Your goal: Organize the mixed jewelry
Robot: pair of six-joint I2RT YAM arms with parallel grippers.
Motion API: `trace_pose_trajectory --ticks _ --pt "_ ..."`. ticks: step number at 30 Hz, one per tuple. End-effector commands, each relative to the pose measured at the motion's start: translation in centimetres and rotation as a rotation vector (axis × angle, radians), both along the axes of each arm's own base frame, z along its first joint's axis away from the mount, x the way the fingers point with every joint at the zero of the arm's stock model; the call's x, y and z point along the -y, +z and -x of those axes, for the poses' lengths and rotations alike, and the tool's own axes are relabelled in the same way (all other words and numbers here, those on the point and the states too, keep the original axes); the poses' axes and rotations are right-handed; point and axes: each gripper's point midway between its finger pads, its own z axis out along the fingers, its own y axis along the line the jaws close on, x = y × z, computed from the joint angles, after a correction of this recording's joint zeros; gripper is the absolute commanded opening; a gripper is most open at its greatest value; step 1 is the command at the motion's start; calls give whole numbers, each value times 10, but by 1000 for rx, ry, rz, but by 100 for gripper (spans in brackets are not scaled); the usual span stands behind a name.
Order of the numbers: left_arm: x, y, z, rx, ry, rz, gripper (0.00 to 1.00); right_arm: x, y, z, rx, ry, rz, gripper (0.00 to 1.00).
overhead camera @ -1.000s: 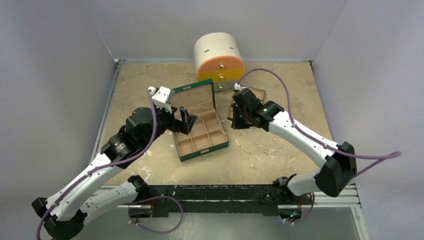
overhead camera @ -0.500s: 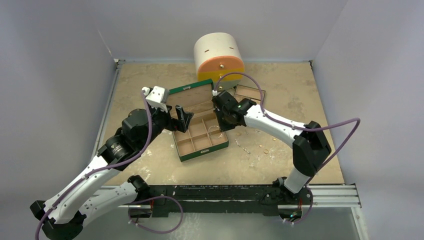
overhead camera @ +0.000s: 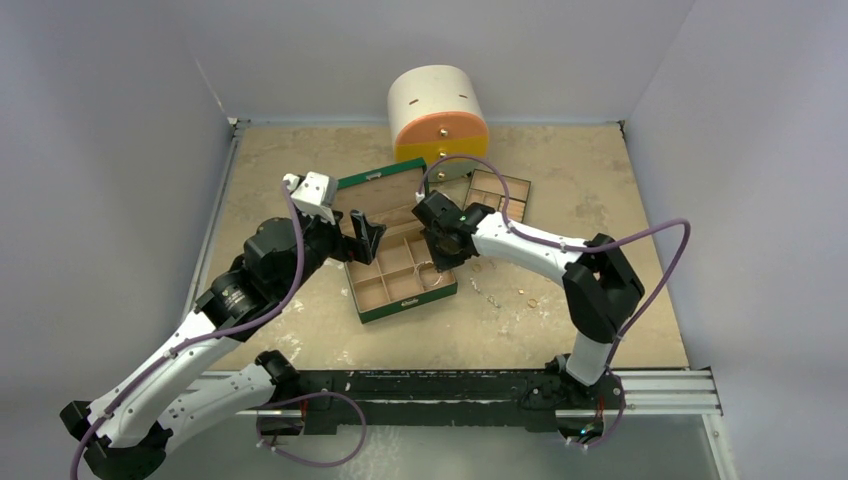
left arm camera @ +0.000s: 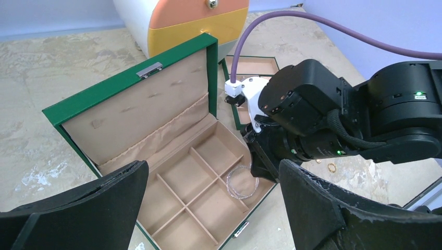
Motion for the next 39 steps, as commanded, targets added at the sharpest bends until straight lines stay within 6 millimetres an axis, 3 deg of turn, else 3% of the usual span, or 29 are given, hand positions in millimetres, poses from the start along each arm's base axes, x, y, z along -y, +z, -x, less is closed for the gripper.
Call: trace_pose_trajectory --ticks 1,7,9,16,22,29,39 --pt "0 12 -1 33 7 29 96 3 10 -9 51 -17 33 0" --pt "1 10 -1 29 5 25 96 11 4 -7 47 -39 65 0" --pt "0 10 -2 29 6 25 96 14 2 -7 47 -51 77 4" --pt "1 8 -3 24 6 20 96 16 8 -9 68 -75 77 38" --pt "1 8 -3 23 10 18 96 10 23 -10 90 -74 32 48" --pt "0 9 -3 26 13 20 96 -18 39 -5 97 -16 -83 47" --pt "-4 11 -3 32 27 23 96 -62 34 1 60 26 -242 26"
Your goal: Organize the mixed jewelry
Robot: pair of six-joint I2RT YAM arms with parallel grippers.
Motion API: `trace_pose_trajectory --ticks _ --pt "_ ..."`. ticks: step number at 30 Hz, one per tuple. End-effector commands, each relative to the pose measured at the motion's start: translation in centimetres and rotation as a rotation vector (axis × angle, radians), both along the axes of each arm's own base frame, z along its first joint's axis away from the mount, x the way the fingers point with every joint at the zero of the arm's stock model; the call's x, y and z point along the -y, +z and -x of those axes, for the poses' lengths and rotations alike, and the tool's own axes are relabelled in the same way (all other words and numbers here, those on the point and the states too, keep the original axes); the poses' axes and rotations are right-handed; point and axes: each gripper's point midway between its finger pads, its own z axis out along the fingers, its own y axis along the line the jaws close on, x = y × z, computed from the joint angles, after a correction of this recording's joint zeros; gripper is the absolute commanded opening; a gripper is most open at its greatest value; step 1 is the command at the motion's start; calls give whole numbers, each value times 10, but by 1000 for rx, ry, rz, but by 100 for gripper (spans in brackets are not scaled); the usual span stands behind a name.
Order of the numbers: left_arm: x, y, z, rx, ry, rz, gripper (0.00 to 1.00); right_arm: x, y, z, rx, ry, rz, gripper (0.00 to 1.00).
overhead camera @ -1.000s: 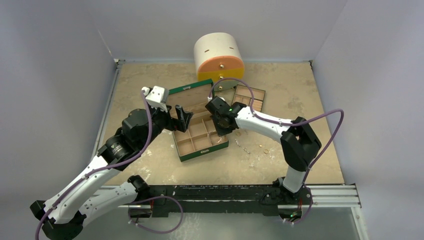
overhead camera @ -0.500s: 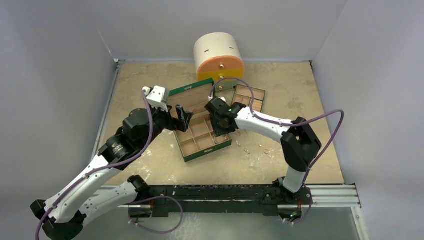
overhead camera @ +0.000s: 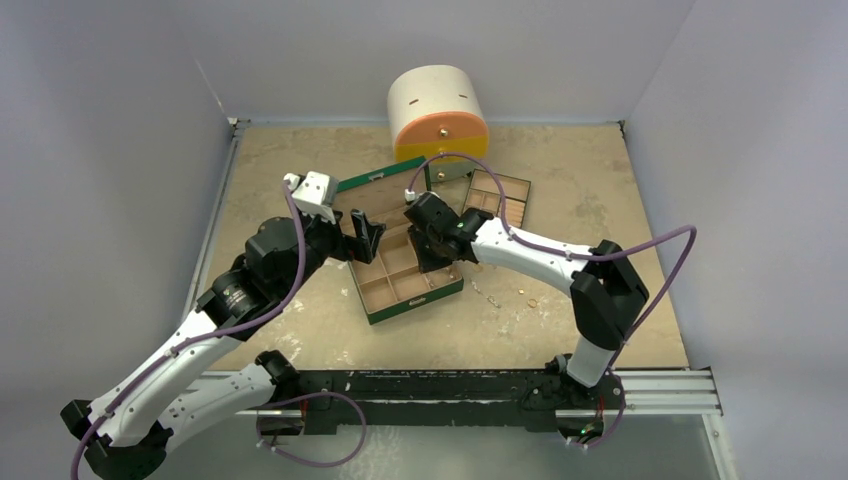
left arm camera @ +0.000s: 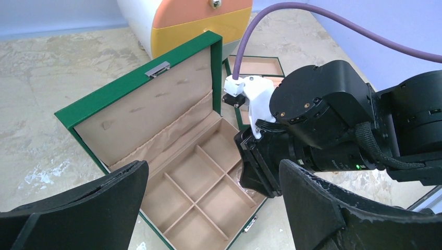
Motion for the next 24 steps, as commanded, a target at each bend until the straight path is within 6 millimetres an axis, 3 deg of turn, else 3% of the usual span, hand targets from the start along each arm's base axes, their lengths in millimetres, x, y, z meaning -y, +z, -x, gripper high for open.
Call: trace_pose_trajectory --ticks 1,5,10,24 --pt "-3 12 -1 36 15 29 96 -33 16 -5 11 8 -151 23" --pt "-3 13 -1 38 17 30 96 -40 9 -4 -9 -3 -183 16" --pt "-4 14 -1 40 18 30 96 -34 -8 -1 -54 -70 -156 7" --pt "-3 13 0 39 17 31 96 -11 -24 -10 -16 -219 -117 3"
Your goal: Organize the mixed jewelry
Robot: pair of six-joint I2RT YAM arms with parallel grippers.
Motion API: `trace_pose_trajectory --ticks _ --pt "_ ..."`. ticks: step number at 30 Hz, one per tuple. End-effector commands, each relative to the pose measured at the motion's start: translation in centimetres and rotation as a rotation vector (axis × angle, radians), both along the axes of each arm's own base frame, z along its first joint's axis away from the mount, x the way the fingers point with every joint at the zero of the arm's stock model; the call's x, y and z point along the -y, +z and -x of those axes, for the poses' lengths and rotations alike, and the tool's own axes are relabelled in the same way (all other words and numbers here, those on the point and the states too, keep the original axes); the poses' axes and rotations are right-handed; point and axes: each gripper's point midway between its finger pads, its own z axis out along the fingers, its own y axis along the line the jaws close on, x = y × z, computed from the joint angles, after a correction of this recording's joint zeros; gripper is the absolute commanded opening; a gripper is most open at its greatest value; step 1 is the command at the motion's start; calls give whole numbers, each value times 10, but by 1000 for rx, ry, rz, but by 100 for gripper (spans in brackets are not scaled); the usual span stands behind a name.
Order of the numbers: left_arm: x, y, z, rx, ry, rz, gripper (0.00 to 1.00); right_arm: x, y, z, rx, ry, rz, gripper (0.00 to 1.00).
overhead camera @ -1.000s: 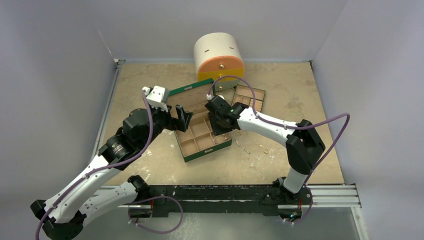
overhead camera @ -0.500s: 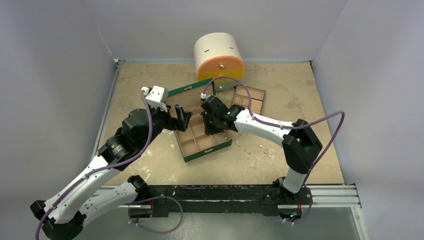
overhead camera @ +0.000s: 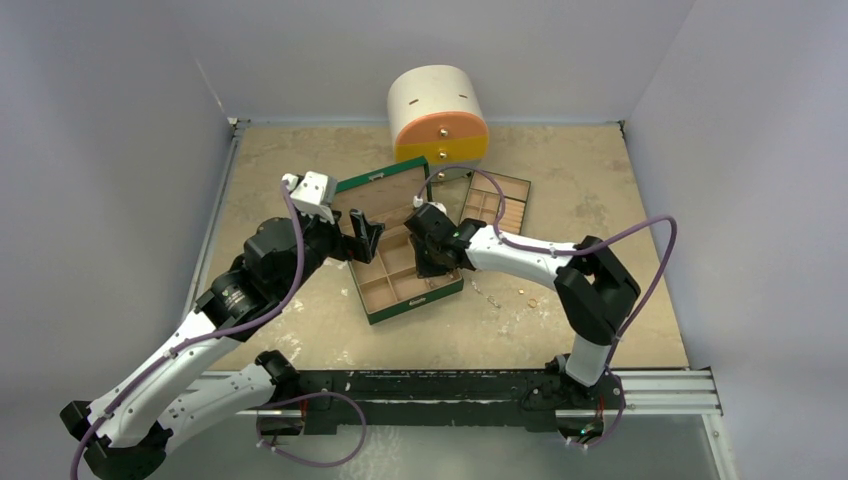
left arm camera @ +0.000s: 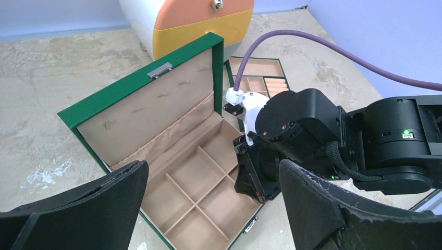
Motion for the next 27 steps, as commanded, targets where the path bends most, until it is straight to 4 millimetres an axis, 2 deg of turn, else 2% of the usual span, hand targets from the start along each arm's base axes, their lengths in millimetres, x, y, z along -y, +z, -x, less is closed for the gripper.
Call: trace_pose_trajectory --ticks 1,11,27 --pt "-2 12 0 34 9 29 96 7 5 -12 35 -91 -22 3" --pt "-2 12 0 35 8 30 96 9 7 -20 35 -148 -72 0" --pt "-1 11 -1 33 10 28 96 28 -3 -26 35 -244 -59 0"
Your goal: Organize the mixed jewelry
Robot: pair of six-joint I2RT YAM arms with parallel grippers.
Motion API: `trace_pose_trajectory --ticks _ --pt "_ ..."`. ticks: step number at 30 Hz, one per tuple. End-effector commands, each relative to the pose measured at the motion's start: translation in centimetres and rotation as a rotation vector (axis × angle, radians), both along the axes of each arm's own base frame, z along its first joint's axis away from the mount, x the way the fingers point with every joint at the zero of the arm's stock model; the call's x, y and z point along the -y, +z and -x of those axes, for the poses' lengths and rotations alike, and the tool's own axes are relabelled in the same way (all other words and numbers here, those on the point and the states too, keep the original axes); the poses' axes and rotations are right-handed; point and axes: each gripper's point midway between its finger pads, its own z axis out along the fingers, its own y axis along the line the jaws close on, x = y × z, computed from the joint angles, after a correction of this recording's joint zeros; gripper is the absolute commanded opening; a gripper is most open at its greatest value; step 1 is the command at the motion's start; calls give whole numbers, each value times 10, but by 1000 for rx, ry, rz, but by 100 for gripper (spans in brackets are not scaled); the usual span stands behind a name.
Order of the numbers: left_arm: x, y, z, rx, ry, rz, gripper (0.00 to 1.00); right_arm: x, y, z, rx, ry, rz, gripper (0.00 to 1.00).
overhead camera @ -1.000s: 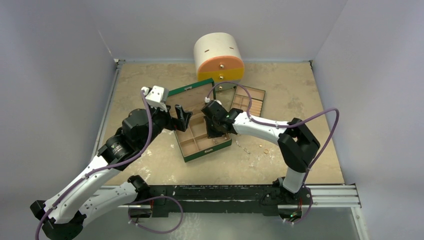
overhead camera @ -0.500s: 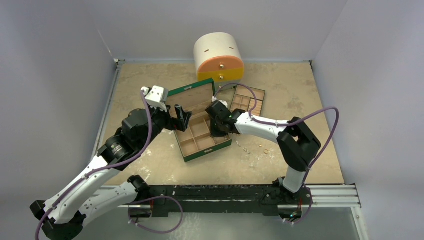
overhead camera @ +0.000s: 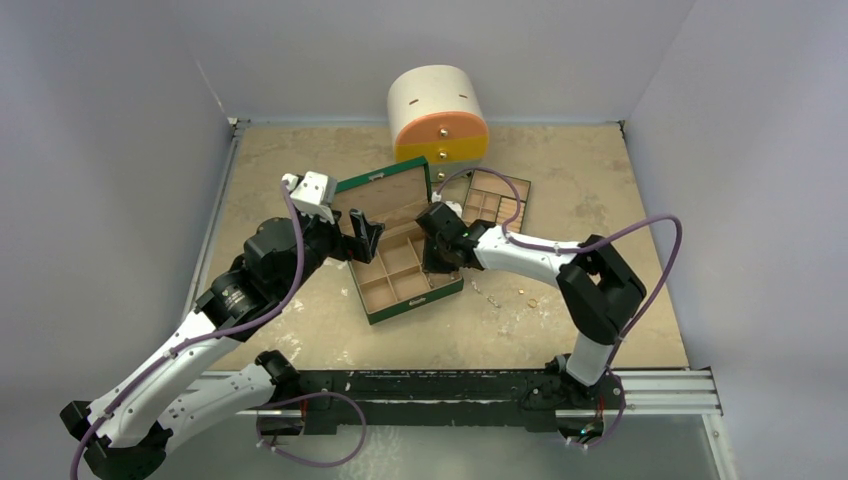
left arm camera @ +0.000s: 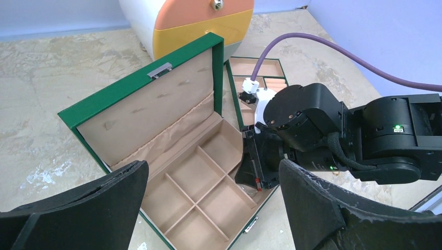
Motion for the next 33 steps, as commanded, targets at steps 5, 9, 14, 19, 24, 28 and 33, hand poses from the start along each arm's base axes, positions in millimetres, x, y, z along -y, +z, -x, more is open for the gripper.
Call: trace_pose_trajectory --ticks 5,9,14,19,24,28,33 --pt "-2 10 -1 31 13 25 96 19 11 -13 64 -104 3 0" --pt "-2 10 -1 31 15 24 96 22 16 -14 83 -121 -9 0" --pt "-2 10 -2 31 15 23 96 15 12 -13 65 -98 -26 0" --pt "-2 9 -2 30 18 19 96 7 10 -15 59 -86 -48 0" --pt "-2 8 -3 29 19 17 96 -1 9 -18 58 -73 -66 0" --pt "-2 8 -3 29 20 15 96 -3 1 -19 38 -63 -48 0" --pt "-3 9 -3 31 22 14 96 0 -18 -16 10 -64 -11 0"
